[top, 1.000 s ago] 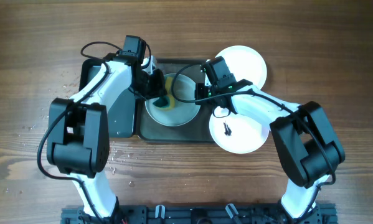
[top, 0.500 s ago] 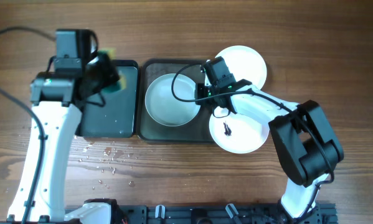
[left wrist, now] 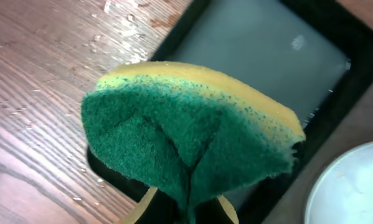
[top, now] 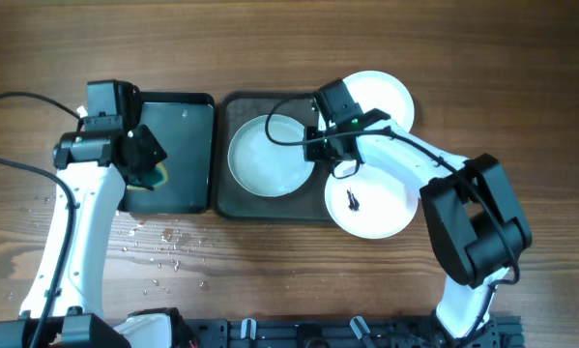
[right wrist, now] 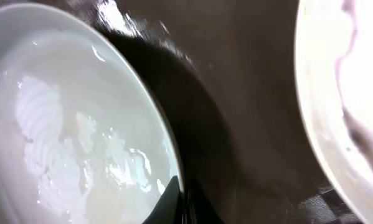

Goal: Clean dirty plates on tray and stack at the side
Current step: 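Lift the cleaned plate with the right gripper and carry it right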

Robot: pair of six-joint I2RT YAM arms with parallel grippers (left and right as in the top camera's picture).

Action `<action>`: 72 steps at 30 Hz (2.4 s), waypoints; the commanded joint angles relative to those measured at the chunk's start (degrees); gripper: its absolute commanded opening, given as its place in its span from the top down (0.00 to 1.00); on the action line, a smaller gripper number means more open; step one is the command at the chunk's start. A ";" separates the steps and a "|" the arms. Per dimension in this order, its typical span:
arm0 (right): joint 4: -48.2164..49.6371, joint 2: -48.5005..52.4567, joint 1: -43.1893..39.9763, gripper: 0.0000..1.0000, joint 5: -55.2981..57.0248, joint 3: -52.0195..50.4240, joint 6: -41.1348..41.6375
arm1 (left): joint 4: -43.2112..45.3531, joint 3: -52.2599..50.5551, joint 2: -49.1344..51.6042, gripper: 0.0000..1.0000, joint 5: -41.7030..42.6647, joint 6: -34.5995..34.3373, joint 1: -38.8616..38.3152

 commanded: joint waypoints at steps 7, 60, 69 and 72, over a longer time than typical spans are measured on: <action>-5.73 -3.76 -0.39 0.96 1.44 7.21 -0.35 | 0.55 -0.15 0.02 0.96 -6.49 -0.79 0.26; 70.12 6.05 24.70 0.96 38.27 15.80 -63.14 | -0.35 -0.15 0.02 0.96 -8.57 -2.78 5.51; 52.46 6.05 23.28 0.96 35.71 15.80 -30.73 | -0.31 -0.15 0.02 0.96 -7.34 -2.75 5.51; 45.46 6.05 21.18 0.96 24.61 15.80 -22.51 | -0.28 -0.15 0.02 0.96 -7.28 -2.75 5.51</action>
